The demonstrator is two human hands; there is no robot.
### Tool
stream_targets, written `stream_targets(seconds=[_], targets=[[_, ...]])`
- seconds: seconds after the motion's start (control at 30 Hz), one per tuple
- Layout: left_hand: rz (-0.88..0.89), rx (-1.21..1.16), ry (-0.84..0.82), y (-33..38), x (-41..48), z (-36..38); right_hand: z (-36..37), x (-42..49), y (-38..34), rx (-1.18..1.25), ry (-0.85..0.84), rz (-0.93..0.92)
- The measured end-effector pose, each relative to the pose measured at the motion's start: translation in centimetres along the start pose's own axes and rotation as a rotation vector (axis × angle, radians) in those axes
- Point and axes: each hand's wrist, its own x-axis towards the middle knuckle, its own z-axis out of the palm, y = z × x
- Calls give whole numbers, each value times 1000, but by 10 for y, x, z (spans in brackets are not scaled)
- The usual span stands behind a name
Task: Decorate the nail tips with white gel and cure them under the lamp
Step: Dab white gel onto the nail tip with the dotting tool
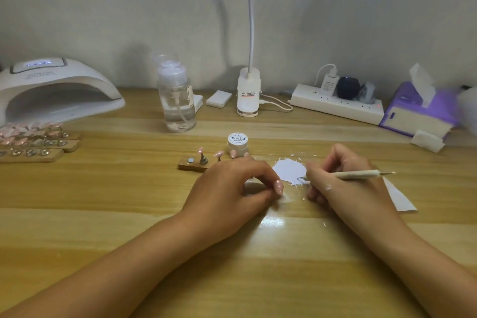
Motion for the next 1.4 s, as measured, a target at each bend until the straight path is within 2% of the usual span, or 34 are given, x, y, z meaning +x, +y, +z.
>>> stream_targets(seconds=[0.27,0.33,0.47,0.6,0.7,0.77,0.97,1.4], targets=[[-1,-43,-10,-2,0,1,0,1,0,-64,26,12],[0,-27,-11,-2,0,1,0,1,1,-47,80,-12],[11,-17,-6,-2,0,1,-4,-3,-10,350,195,-68],[12,-10,-4,-2,0,1,0,-13,-21,525,132,-73],[6,-8,-3,-1,0,0,9,-19,-22,502,-7,53],[8,-1,-6,-1,1,0,12,-20,-23,459,-42,74],[7,-5,-16,-2,0,-1,13,-21,-23,391,-76,68],[16,2,-41,-4,0,-1,13,-20,-22,446,-71,64]])
